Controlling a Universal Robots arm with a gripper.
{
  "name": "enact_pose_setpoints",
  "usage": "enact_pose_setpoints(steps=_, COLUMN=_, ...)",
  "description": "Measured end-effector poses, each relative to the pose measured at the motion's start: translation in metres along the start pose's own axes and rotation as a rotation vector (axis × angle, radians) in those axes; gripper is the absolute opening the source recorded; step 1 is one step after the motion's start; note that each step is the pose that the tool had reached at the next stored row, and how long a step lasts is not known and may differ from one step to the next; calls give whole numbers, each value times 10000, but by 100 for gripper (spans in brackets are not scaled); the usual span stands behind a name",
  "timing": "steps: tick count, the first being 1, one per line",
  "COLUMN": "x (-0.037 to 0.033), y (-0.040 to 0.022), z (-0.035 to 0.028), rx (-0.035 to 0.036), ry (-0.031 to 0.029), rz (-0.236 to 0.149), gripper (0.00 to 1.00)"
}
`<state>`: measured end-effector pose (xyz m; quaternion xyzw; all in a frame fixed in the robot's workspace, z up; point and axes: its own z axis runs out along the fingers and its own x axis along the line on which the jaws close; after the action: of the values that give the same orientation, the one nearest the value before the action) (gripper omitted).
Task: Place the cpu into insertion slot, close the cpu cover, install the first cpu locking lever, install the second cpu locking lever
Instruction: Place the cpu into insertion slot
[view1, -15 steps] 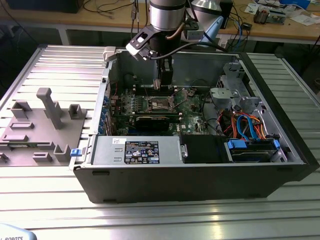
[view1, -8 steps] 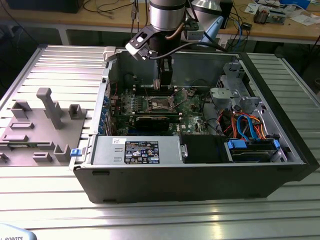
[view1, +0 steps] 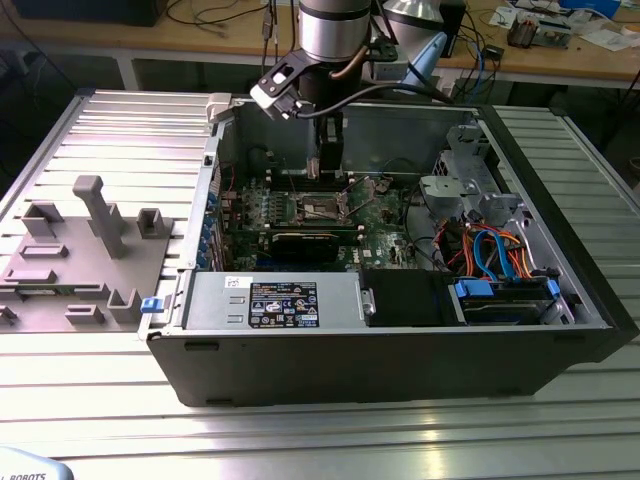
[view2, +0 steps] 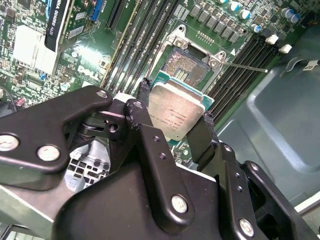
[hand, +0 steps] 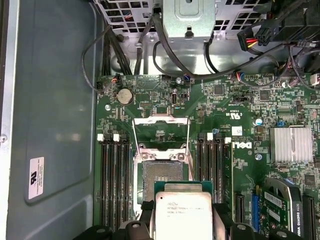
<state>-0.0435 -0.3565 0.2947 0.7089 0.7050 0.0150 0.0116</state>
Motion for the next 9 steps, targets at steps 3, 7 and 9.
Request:
enact_pose_setpoints(steps=3, x=0, y=0, z=0, rx=-1, ry=-2, rz=74, gripper=55)
enact_pose_setpoints(steps=7, x=0, y=-1, z=0, rx=-1, ry=-8, rz=219, gripper=55)
enact_pose_setpoints(steps=9, x=0, y=-1, z=0, rx=-2, ry=-11, rz=296, gripper=55)
